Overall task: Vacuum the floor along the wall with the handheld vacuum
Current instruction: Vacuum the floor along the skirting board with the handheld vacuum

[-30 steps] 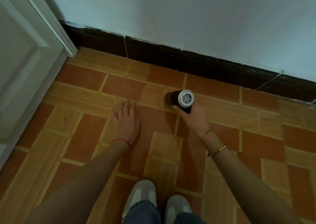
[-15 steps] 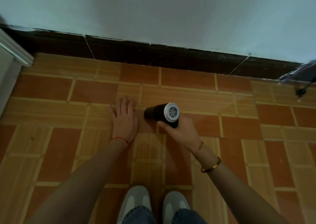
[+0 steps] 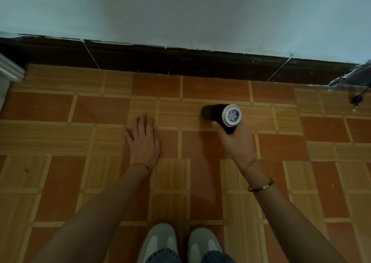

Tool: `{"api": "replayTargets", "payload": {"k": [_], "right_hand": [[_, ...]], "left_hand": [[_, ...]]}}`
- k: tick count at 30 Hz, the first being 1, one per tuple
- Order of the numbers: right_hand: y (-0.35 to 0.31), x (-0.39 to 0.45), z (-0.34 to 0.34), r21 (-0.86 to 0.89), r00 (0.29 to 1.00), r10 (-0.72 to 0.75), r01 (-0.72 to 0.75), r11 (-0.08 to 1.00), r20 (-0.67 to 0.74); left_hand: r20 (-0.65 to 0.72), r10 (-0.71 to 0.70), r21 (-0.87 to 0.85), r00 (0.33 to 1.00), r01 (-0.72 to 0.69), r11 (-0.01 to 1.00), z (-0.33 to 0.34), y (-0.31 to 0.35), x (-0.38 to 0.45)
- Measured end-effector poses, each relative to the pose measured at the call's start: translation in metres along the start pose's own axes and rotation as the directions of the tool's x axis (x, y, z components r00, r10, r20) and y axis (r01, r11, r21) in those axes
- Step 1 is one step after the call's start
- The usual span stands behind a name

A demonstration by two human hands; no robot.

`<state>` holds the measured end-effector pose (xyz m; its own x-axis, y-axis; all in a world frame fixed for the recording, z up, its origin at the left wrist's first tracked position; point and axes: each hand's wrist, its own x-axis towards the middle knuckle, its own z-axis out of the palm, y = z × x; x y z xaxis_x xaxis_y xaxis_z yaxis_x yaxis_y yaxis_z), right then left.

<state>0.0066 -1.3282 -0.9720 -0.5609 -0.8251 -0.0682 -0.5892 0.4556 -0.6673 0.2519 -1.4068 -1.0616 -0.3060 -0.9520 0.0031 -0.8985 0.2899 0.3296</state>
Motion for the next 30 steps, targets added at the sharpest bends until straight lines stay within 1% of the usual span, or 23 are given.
{"api": "replayTargets", "payload": {"k": [5, 8, 11, 17, 20, 23, 27, 30], "right_hand": [[-0.014, 0.007, 0.012, -0.026, 0.999, -0.037, 0.036, 0.999, -0.021], [-0.026, 0.004, 0.025, -0.033, 0.996, -0.086, 0.087, 0.996, 0.015], [-0.036, -0.001, 0.037, 0.008, 0.988, -0.134, 0.134, 0.991, 0.07], [-0.044, -0.014, 0.045, 0.133, 0.979, -0.116, 0.095, 0.987, 0.165], [-0.043, -0.018, 0.044, 0.139, 0.974, -0.123, 0.097, 0.985, 0.19], [-0.037, -0.018, 0.041, 0.104, 0.978, -0.125, 0.109, 0.989, 0.169], [-0.026, -0.01, 0.032, 0.023, 0.994, -0.084, 0.083, 0.996, 0.073], [-0.02, -0.005, 0.023, 0.014, 0.998, -0.048, 0.047, 0.999, 0.051]], "left_hand": [[-0.003, -0.002, 0.008, 1.0, 0.002, 1.0, 0.001, 0.0, 0.0], [-0.008, -0.004, 0.008, 1.0, 0.004, 1.0, 0.001, 0.001, -0.001], [-0.006, -0.008, 0.019, 1.0, 0.008, 1.0, 0.0, 0.001, -0.001], [0.007, -0.012, 0.03, 1.0, 0.012, 0.999, -0.002, 0.002, 0.001], [0.018, -0.009, 0.028, 1.0, 0.008, 1.0, -0.003, 0.002, 0.0], [0.042, -0.005, 0.043, 0.999, 0.003, 0.999, -0.005, 0.0, 0.0], [0.071, 0.005, 0.074, 0.997, -0.01, 0.997, -0.009, -0.001, -0.001], [0.085, 0.001, 0.073, 0.996, -0.007, 0.997, -0.012, 0.0, 0.0]]}}
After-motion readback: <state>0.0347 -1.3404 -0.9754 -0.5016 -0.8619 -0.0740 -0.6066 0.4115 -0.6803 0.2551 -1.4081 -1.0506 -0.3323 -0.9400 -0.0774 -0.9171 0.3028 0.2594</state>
